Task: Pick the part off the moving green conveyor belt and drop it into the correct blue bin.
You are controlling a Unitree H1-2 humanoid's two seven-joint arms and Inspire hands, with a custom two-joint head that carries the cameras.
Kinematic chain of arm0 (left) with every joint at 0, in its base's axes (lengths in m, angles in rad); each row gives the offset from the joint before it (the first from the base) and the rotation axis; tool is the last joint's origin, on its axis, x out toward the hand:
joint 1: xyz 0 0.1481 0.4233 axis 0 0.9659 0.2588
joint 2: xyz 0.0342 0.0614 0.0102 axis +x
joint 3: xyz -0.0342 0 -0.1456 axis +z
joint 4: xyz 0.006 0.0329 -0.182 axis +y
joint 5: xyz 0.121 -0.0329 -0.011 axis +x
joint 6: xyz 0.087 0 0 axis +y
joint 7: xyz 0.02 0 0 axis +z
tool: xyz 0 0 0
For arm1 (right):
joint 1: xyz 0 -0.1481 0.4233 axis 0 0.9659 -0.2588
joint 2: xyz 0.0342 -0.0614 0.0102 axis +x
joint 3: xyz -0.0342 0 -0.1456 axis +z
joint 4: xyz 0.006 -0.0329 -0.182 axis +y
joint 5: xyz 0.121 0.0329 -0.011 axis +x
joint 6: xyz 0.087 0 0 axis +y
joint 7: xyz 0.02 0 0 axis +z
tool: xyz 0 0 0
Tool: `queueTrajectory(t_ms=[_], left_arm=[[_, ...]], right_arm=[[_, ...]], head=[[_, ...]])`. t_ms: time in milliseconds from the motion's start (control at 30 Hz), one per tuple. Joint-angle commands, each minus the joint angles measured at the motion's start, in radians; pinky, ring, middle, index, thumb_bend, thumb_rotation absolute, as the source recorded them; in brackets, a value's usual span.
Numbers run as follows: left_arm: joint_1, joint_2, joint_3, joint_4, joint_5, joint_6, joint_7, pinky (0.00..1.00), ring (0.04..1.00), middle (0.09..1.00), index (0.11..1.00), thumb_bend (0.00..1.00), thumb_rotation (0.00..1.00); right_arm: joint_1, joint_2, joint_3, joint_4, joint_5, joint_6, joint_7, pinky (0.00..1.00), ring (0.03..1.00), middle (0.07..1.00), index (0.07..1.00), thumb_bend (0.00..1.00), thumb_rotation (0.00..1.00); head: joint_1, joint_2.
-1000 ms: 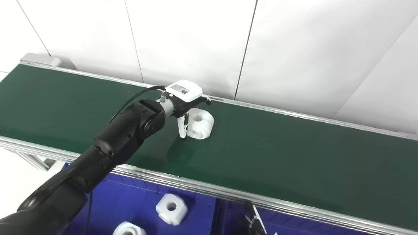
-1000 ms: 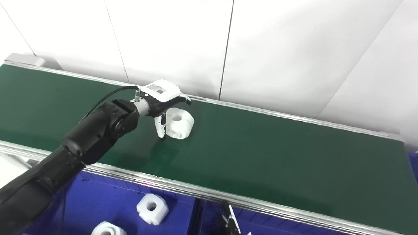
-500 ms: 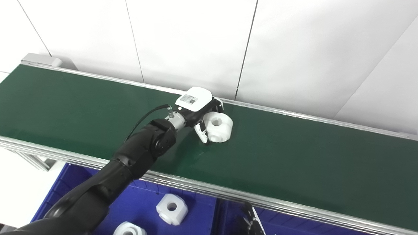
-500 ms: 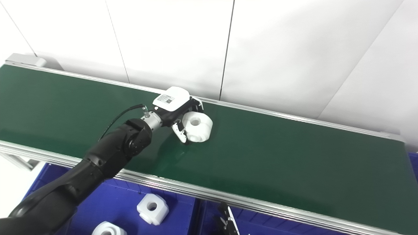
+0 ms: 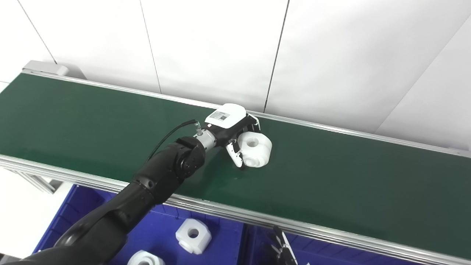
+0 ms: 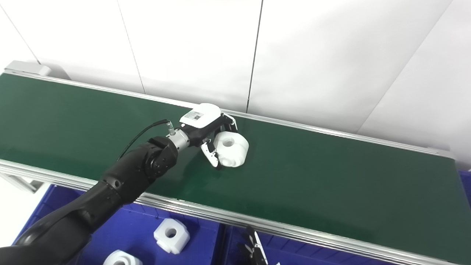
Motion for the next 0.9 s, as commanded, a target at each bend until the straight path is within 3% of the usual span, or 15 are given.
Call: queueTrajectory(t_ms=[0, 133, 233, 433, 567, 633, 733, 867], left_arm=[[-0.004, 0.029, 0.017, -0.074, -0.013, 0.01, -0.017, 0.29, 0.356, 0.419, 0.518, 0.52, 0.0], [0.035, 0.062, 0.053, -0.232, -0.045, 0.04, -0.082, 0.24, 0.305, 0.471, 0.493, 0.52, 0.0], [0.07, 0.093, 0.087, -0.364, -0.064, 0.071, -0.142, 0.27, 0.347, 0.424, 0.524, 0.52, 0.0], [0.179, 0.189, 0.163, -0.665, -0.085, 0.144, -0.267, 0.37, 0.457, 0.476, 0.504, 0.52, 0.0], [0.271, 0.241, 0.216, -0.785, -0.115, 0.136, -0.295, 0.38, 0.475, 0.486, 0.496, 0.52, 0.0], [0.337, 0.265, 0.249, -0.85, -0.122, 0.133, -0.298, 0.34, 0.437, 0.471, 0.509, 0.52, 0.0], [0.424, 0.279, 0.287, -0.916, -0.117, 0.131, -0.298, 0.3, 0.387, 0.447, 0.524, 0.52, 0.0], [0.519, 0.283, 0.323, -0.981, -0.1, 0.162, -0.325, 0.32, 0.41, 0.466, 0.515, 0.52, 0.0]], right_arm=[[0.005, 0.008, 0.003, -0.033, 0.004, -0.001, 0.005, 0.92, 0.879, 0.976, 1.0, 0.88, 0.97], [0.009, 0.004, 0.003, -0.045, 0.014, 0.005, 0.011, 0.92, 0.879, 0.983, 1.0, 0.87, 0.97], [0.016, -0.001, 0.004, -0.065, 0.023, 0.019, 0.019, 0.92, 0.885, 0.987, 1.0, 0.88, 0.97], [0.03, -0.013, 0.001, -0.121, 0.047, 0.06, 0.037, 0.94, 0.889, 1.0, 1.0, 0.87, 0.96], [0.037, -0.03, -0.001, -0.163, 0.064, 0.091, 0.048, 0.97, 0.896, 1.0, 1.0, 0.86, 0.98], [0.042, -0.04, -0.006, -0.188, 0.073, 0.111, 0.052, 0.98, 0.892, 1.0, 1.0, 0.86, 1.0], [0.048, -0.053, -0.015, -0.219, 0.085, 0.139, 0.059, 1.0, 0.892, 1.0, 1.0, 0.86, 1.0], [0.055, -0.077, -0.03, -0.255, 0.106, 0.171, 0.069, 1.0, 0.897, 1.0, 1.0, 0.87, 1.0]], head=[[0.007, 0.007], [0.025, 0.026], [0.044, 0.052], [0.087, 0.103], [0.132, 0.139], [0.173, 0.167], [0.218, 0.192], [0.282, 0.222]])
